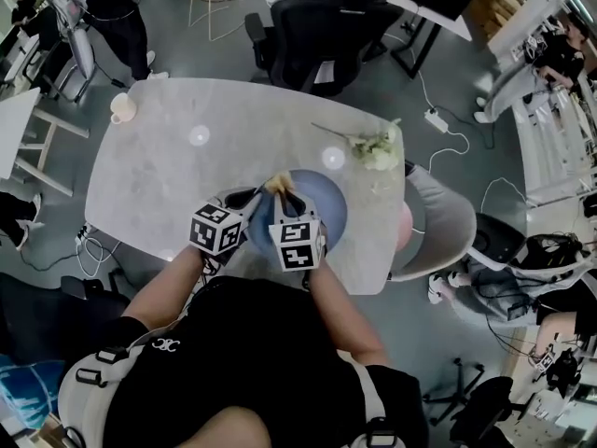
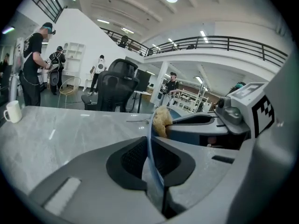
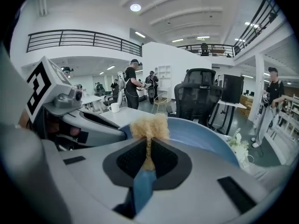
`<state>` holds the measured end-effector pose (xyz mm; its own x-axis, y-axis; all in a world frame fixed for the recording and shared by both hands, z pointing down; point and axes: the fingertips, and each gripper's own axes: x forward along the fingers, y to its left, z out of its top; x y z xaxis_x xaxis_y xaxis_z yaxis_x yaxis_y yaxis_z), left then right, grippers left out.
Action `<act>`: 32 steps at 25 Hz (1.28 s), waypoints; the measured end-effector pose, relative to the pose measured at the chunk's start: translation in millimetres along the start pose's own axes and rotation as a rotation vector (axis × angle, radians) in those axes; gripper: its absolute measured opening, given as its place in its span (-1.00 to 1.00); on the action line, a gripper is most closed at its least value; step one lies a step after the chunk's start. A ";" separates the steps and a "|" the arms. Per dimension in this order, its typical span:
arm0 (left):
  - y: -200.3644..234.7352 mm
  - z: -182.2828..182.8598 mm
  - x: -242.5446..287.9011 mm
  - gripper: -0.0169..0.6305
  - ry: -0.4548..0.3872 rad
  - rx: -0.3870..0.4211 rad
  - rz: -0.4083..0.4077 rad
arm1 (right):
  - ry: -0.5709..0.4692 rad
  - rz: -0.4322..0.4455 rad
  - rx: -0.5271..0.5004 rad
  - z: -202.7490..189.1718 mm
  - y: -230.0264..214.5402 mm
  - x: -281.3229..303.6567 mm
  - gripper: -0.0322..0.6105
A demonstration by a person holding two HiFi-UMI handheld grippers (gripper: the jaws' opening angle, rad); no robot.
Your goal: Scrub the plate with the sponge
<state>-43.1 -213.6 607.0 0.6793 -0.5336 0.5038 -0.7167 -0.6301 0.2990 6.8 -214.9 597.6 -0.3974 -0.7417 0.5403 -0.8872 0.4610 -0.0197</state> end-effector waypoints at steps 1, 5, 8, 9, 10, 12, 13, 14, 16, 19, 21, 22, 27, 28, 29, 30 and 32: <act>-1.6 -0.4 0.2 -0.88 0.002 0.010 0.000 | 0.006 -0.008 0.012 -0.7 -2.6 -2.0 -0.79; -5.6 0.9 1.4 -0.87 -0.002 0.022 -0.007 | 0.018 -0.033 0.059 -3.5 -15.4 -4.6 -0.79; -7.1 3.8 -0.3 -0.86 -0.012 0.033 -0.012 | 0.019 -0.046 0.094 -3.8 -24.9 -7.0 -0.79; -7.6 4.6 -1.4 -0.86 -0.016 0.031 -0.016 | 0.018 -0.054 0.106 -4.4 -28.5 -8.2 -0.79; -8.0 5.0 -2.6 -0.85 -0.020 0.026 -0.020 | 0.016 -0.064 0.119 -5.6 -32.7 -9.2 -0.79; -7.7 4.7 -4.7 -0.85 -0.023 0.018 -0.023 | 0.016 -0.085 0.148 -9.2 -41.3 -11.1 -0.79; -7.1 4.3 -5.5 -0.85 -0.023 0.016 -0.023 | 0.017 -0.094 0.164 -10.7 -45.5 -12.2 -0.79; -6.3 4.4 -6.2 -0.85 -0.025 0.014 -0.022 | 0.020 -0.103 0.178 -12.2 -49.8 -13.3 -0.79; -3.8 4.8 -6.7 -0.85 -0.031 0.008 -0.019 | 0.026 -0.120 0.199 -15.6 -59.0 -14.7 -0.79; -0.3 3.8 -6.5 -0.85 -0.041 -0.009 -0.015 | 0.034 -0.145 0.219 -22.8 -72.4 -17.1 -0.79; 2.4 3.2 -9.7 -0.85 -0.048 -0.025 -0.011 | 0.043 -0.161 0.234 -28.2 -77.8 -19.9 -0.79; 4.1 3.1 -12.2 -0.85 -0.051 -0.034 -0.009 | 0.048 -0.167 0.241 -30.9 -79.1 -21.2 -0.79; 16.4 6.9 -19.3 -0.84 -0.077 -0.099 0.006 | 0.073 -0.192 0.261 -43.7 -87.7 -24.7 -0.79; 20.2 7.7 -20.2 -0.84 -0.084 -0.121 0.013 | 0.079 -0.196 0.267 -46.5 -89.8 -25.3 -0.79; 24.4 8.2 -21.2 -0.84 -0.091 -0.149 0.021 | 0.087 -0.197 0.275 -50.0 -91.0 -25.9 -0.79; 28.8 8.1 -22.2 -0.84 -0.098 -0.180 0.030 | 0.097 -0.195 0.285 -54.4 -91.0 -26.3 -0.79; 36.6 6.6 -24.0 -0.83 -0.109 -0.238 0.042 | 0.121 -0.182 0.305 -65.6 -86.4 -26.4 -0.79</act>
<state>-84.5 -227.6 600.4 0.6520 -0.6220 0.4336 -0.7528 -0.4625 0.4684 109.3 -203.2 640.3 -0.2124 -0.7269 0.6531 -0.9770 0.1467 -0.1544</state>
